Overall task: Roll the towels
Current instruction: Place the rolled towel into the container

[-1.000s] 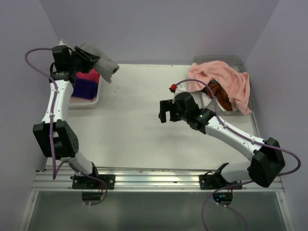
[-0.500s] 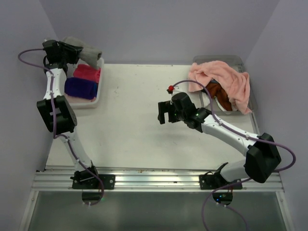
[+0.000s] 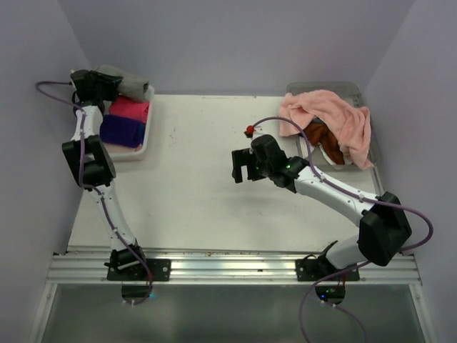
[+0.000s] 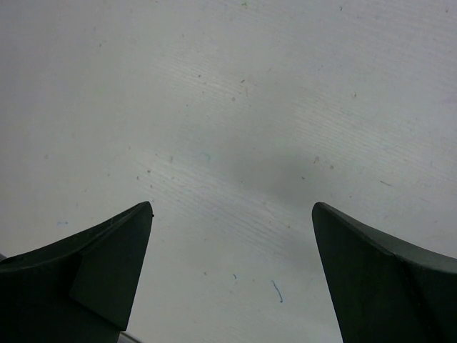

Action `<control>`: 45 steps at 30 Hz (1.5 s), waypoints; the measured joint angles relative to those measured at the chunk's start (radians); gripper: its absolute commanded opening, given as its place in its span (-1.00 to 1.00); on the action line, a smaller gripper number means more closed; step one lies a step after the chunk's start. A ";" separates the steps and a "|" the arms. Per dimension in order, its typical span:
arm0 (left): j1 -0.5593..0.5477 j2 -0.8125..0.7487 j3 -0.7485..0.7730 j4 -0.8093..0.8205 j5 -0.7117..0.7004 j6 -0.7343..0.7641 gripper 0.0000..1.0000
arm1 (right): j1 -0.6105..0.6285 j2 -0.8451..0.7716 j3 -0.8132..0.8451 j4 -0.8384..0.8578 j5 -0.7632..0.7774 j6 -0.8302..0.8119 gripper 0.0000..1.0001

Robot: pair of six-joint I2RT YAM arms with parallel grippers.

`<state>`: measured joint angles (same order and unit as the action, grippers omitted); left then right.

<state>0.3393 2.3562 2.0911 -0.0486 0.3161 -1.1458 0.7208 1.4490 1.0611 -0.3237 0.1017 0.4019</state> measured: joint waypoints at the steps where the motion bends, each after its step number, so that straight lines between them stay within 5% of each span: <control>1: 0.001 0.012 0.000 -0.005 -0.004 0.008 -0.01 | 0.000 0.001 0.000 -0.001 0.000 0.000 0.97; 16: 0.002 0.063 0.051 -0.146 -0.066 0.117 0.24 | 0.000 0.003 0.001 -0.006 -0.015 0.001 0.97; 26: 0.002 0.071 0.061 -0.177 -0.082 0.135 0.82 | 0.000 0.003 0.001 -0.013 -0.014 0.002 0.97; 29: 0.002 0.069 0.059 -0.178 -0.083 0.142 0.84 | 0.000 0.000 0.001 -0.014 -0.014 0.004 0.97; 37: 0.002 -0.104 -0.174 -0.168 -0.134 0.167 0.98 | 0.001 -0.014 0.001 -0.014 -0.014 0.010 0.97; 45: 0.002 -0.215 -0.253 -0.179 -0.165 0.212 0.99 | 0.001 -0.047 -0.008 -0.015 -0.012 0.011 0.97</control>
<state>0.3412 2.1410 1.8381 -0.2279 0.1513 -0.9340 0.7216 1.4021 1.0531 -0.3386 0.0895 0.4126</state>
